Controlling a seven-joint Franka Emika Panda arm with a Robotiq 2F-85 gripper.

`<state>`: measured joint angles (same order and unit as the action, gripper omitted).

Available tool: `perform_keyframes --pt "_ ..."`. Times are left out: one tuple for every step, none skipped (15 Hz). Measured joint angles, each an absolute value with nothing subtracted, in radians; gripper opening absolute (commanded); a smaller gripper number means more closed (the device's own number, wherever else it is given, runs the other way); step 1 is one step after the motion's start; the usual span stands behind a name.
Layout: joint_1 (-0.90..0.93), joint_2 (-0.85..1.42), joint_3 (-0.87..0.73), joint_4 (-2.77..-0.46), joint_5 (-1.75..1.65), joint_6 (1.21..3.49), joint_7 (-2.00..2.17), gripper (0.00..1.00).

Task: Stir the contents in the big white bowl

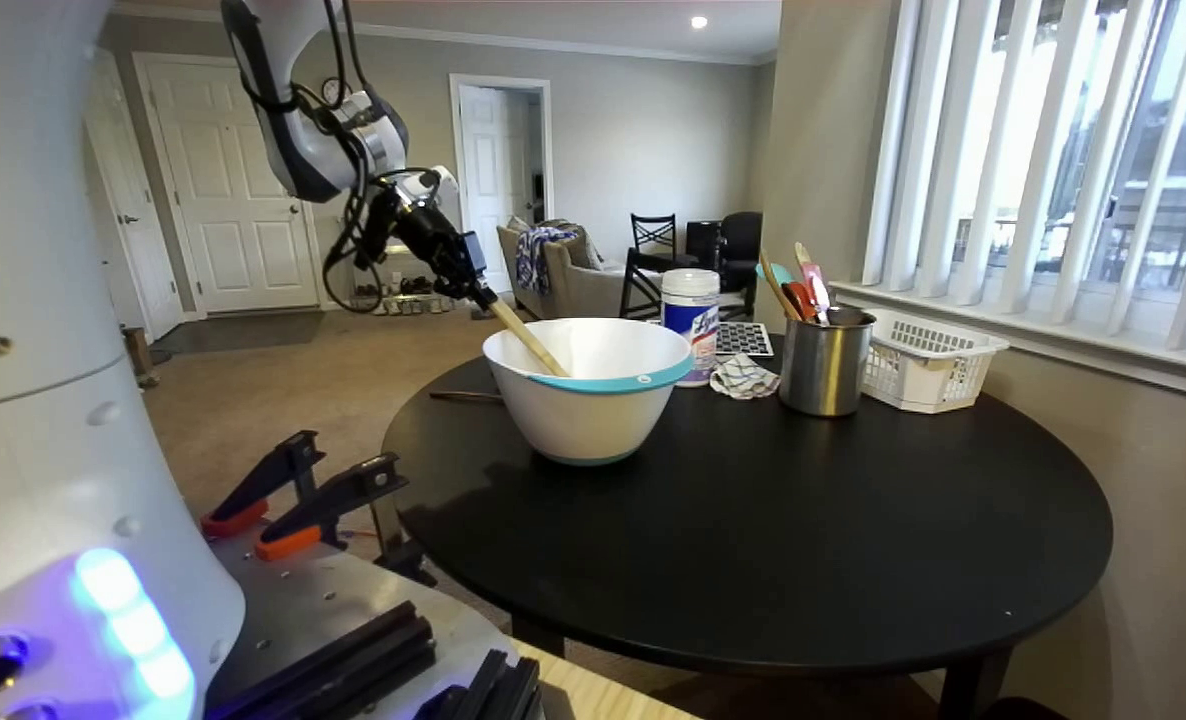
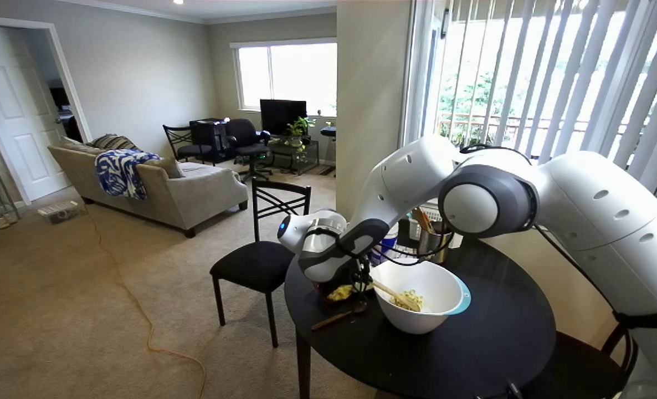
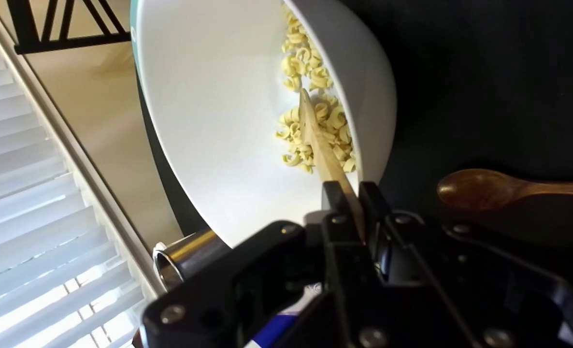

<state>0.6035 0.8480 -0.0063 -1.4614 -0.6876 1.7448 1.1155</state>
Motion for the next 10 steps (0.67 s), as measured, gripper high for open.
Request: perform_keyframes --pt "0.603 0.843 -0.006 -1.462 -0.688 1.744 1.115 0.05" --pt "0.604 0.84 -0.006 -1.462 -0.688 1.744 1.115 0.05" --pt "0.604 0.839 -0.006 -1.462 -0.688 1.743 1.115 0.05" --pt "0.604 0.839 -0.005 -1.463 -0.688 1.743 1.115 0.05" --pt "0.604 0.839 -0.004 -1.466 -0.688 1.743 1.114 0.05" --pt "0.604 0.841 -0.003 -1.469 -0.688 1.743 1.113 0.05" --pt "0.603 0.844 -0.001 -1.473 -0.688 1.743 1.111 0.05" --pt "0.603 0.849 0.0 -1.475 -0.688 1.743 1.111 0.05" --pt "0.603 0.856 0.002 -1.476 -0.688 1.743 1.111 0.05" --pt "0.602 0.862 0.003 -1.476 -0.688 1.743 1.111 0.05"
